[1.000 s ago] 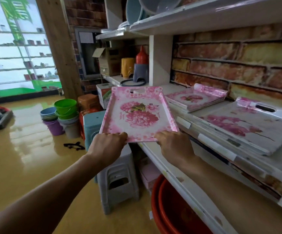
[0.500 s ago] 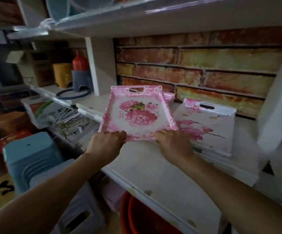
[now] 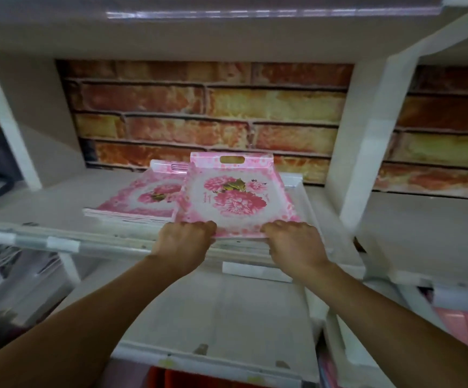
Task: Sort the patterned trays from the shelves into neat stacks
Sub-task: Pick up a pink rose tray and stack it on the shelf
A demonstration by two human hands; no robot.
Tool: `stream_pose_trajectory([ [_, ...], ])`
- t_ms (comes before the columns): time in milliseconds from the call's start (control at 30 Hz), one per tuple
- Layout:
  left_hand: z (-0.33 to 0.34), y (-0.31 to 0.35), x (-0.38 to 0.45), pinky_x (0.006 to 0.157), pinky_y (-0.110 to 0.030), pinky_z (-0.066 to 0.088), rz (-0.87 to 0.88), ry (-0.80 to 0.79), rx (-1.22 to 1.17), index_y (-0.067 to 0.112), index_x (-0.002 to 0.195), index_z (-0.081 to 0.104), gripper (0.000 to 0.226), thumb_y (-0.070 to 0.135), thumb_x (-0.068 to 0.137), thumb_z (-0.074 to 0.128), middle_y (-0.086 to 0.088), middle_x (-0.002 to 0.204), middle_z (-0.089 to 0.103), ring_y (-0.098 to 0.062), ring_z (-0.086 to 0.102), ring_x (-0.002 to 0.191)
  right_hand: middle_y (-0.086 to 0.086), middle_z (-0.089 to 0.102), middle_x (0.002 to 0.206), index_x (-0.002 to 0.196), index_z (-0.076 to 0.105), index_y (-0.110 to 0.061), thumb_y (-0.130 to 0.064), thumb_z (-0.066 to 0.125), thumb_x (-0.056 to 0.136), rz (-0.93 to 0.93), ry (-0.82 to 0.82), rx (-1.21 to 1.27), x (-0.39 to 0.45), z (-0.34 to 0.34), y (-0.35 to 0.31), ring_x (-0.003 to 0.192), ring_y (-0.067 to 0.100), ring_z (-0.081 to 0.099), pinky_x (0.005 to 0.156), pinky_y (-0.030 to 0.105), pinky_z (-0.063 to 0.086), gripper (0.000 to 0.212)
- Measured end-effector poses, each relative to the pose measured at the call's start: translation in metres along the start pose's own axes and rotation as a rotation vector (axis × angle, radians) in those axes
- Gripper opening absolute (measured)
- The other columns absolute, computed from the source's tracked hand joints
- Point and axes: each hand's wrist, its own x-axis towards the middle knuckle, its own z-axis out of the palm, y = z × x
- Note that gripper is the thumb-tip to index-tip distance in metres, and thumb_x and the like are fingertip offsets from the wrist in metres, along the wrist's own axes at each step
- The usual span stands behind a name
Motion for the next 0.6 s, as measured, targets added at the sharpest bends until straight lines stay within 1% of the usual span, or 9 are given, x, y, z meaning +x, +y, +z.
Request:
stream_pose_trajectory([
  [33, 0.002, 0.002, 0.005, 0.070, -0.032, 0.047, 0.028, 0.010, -0.011, 0.026, 0.115, 0.050, 0.024, 0.040, 0.099, 0.041, 0.001, 0.103, 0.069, -0.024, 0.066, 0.092, -0.006, 0.068, 0.081, 0.092, 0.069, -0.028, -0.015, 0.068, 0.072, 0.020, -0.037, -0.001, -0.003, -0.002, 0.003, 0.070, 0.017, 0.065, 0.057, 0.023, 0.039, 0.024],
  [67, 0.005, 0.003, 0.010, 0.071, -0.032, 0.048, 0.055, 0.019, -0.024, 0.026, 0.115, 0.051, 0.024, 0.040, 0.099, 0.041, 0.001, 0.101, 0.069, -0.024, 0.067, 0.091, -0.006, 0.069, 0.090, 0.101, 0.067, -0.029, -0.016, 0.061, 0.079, 0.038, -0.071, 0.005, -0.005, -0.005, 0.006, 0.079, 0.018, 0.065, 0.062, 0.024, 0.041, 0.025],
  [133, 0.007, 0.009, 0.019, 0.070, -0.033, 0.050, 0.110, 0.030, -0.047, 0.025, 0.113, 0.052, 0.024, 0.041, 0.099, 0.041, 0.001, 0.099, 0.069, -0.024, 0.067, 0.089, -0.006, 0.068, 0.099, 0.109, 0.064, -0.030, -0.019, 0.055, 0.085, 0.080, -0.102, 0.025, -0.011, -0.008, 0.012, 0.088, 0.019, 0.064, 0.067, 0.025, 0.040, 0.027],
  [267, 0.007, 0.023, 0.034, 0.065, -0.030, 0.045, 0.193, 0.032, -0.072, 0.025, 0.113, 0.051, 0.023, 0.040, 0.099, 0.041, 0.001, 0.101, 0.069, -0.023, 0.067, 0.090, -0.006, 0.068, 0.102, 0.114, 0.062, -0.032, -0.021, 0.055, 0.087, 0.140, -0.121, 0.030, -0.020, -0.013, 0.024, 0.090, 0.019, 0.065, 0.071, 0.025, 0.044, 0.029],
  [367, 0.010, 0.032, 0.044, 0.063, -0.029, 0.038, 0.223, 0.019, -0.103, 0.024, 0.113, 0.050, 0.023, 0.040, 0.099, 0.040, 0.000, 0.102, 0.068, -0.023, 0.066, 0.091, -0.007, 0.068, 0.102, 0.118, 0.061, -0.032, -0.023, 0.051, 0.090, 0.141, -0.139, 0.012, -0.024, -0.014, 0.035, 0.090, 0.018, 0.064, 0.067, 0.024, 0.038, 0.030],
  [467, 0.015, 0.036, 0.050, 0.064, -0.029, 0.039, 0.234, 0.027, -0.130, 0.024, 0.110, 0.051, 0.023, 0.041, 0.099, 0.040, -0.001, 0.098, 0.069, -0.025, 0.066, 0.087, -0.006, 0.068, 0.102, 0.116, 0.061, -0.030, -0.022, 0.050, 0.091, 0.133, -0.160, -0.005, -0.025, -0.012, 0.043, 0.089, 0.017, 0.064, 0.064, 0.024, 0.031, 0.028],
  [600, 0.019, 0.036, 0.055, 0.064, -0.029, 0.040, 0.237, 0.026, -0.112, 0.024, 0.111, 0.051, 0.025, 0.042, 0.099, 0.038, -0.001, 0.098, 0.068, -0.025, 0.065, 0.086, -0.006, 0.067, 0.102, 0.116, 0.060, -0.028, -0.021, 0.051, 0.091, 0.120, -0.162, -0.005, -0.022, -0.007, 0.048, 0.090, 0.018, 0.064, 0.064, 0.025, 0.030, 0.027],
])
